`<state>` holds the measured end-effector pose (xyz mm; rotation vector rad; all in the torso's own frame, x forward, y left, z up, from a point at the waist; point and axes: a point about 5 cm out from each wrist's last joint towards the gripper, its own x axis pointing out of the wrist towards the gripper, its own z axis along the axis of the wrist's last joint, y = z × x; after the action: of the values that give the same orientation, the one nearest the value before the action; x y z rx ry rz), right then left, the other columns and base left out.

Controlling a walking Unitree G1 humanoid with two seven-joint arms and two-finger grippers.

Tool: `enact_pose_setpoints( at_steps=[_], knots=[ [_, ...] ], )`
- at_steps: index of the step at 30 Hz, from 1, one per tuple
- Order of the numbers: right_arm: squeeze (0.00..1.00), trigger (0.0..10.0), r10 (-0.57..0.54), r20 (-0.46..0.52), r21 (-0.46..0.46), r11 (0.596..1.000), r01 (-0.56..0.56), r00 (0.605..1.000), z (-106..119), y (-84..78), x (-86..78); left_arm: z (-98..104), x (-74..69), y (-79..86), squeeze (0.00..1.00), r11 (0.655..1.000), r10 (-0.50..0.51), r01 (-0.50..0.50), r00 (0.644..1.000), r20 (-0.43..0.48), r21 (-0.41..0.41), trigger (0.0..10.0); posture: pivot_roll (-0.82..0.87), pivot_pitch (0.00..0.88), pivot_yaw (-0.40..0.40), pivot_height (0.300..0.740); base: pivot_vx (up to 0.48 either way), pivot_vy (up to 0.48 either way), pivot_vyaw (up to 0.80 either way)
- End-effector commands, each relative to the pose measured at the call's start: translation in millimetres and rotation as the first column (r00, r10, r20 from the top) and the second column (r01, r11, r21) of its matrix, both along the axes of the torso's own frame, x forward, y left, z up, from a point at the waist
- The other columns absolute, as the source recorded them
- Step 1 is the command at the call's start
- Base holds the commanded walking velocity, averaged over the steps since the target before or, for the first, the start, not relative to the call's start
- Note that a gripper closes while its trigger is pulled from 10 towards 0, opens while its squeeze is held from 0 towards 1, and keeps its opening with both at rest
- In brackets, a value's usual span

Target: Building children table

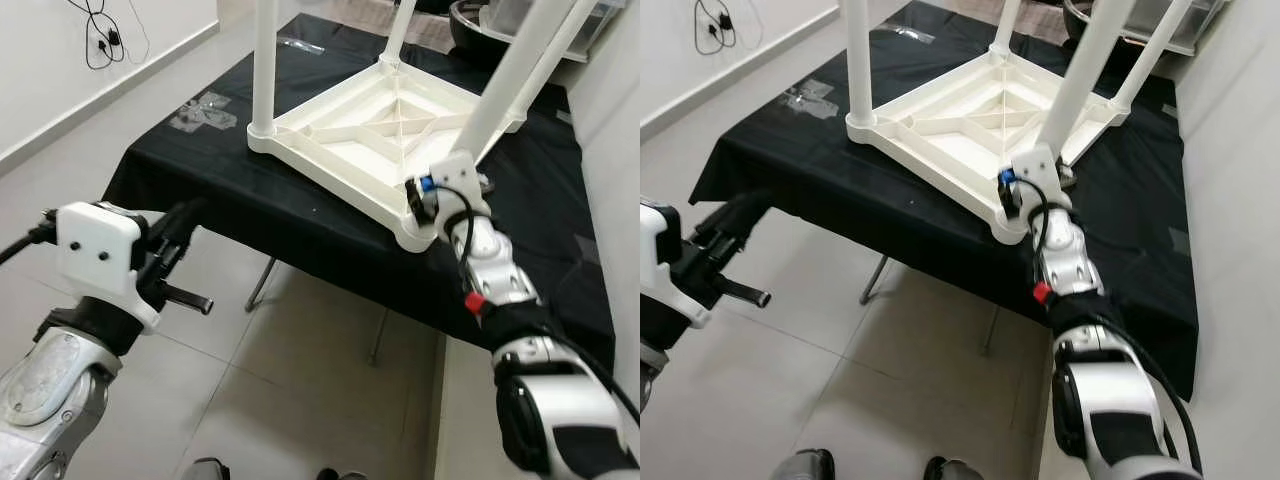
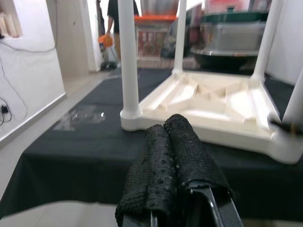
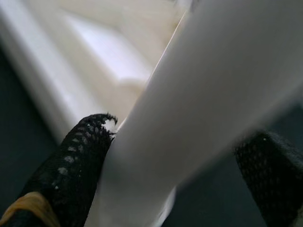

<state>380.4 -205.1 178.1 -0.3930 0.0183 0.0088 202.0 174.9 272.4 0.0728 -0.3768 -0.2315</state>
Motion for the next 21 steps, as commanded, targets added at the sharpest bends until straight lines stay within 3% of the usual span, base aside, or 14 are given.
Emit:
enact_pose_setpoints(
  at_steps=[1,8,14,16,17,18,21],
  knots=[
    [0.61,10.0,-0.005,-0.048,0.056,0.998,0.007,0.999,-12.5,-4.3,-13.3,5.9,-4.7,-4.1,0.00,0.998,-0.054,0.054,0.998,0.023,-0.019,10.0,0.12,0.169,-0.098,0.740,0.000,0.000,0.00],
    [0.61,10.0,-0.024,-0.093,0.064,0.998,0.030,0.995,-32.1,-8.5,-34.8,12.4,-1.3,-11.5,0.00,0.990,-0.140,0.140,0.989,0.040,0.006,10.0,0.11,0.162,-0.071,0.740,0.000,0.000,0.00],
    [0.61,10.0,0.026,-0.215,0.057,0.998,-0.014,0.976,-46.7,-3.0,-51.4,12.6,3.1,-14.3,0.00,0.986,-0.169,0.169,0.985,0.030,0.007,10.0,0.10,0.163,-0.067,0.740,0.000,0.000,0.00],
    [0.60,10.0,0.192,-0.357,0.100,0.981,-0.167,0.914,-64.9,15.3,-74.8,0.0,5.2,-17.8,0.00,0.984,-0.180,0.179,0.984,-0.018,-0.021,10.0,0.09,0.154,-0.074,0.740,0.000,0.000,0.00],
    [0.60,10.0,0.192,-0.357,0.100,0.981,-0.167,0.914,-64.9,15.3,-74.8,0.0,5.2,-17.8,0.00,0.984,-0.180,0.179,0.984,-0.018,-0.021,10.0,0.09,0.154,-0.074,0.740,0.000,0.000,0.00],
    [0.59,10.0,0.332,-0.416,0.161,0.943,-0.291,0.847,-73.7,32.7,-92.0,-18.8,5.6,-26.2,0.00,0.976,-0.219,0.217,0.972,-0.085,-0.026,10.0,0.08,0.145,-0.077,0.740,0.000,0.000,0.00],
    [0.59,10.0,0.397,-0.420,0.189,0.918,-0.350,0.816,-74.4,42.2,-97.8,-33.3,7.1,-32.9,0.00,0.970,-0.242,0.240,0.961,-0.133,-0.027,10.0,0.07,0.132,-0.080,0.740,0.000,0.000,0.00]
  ],
)
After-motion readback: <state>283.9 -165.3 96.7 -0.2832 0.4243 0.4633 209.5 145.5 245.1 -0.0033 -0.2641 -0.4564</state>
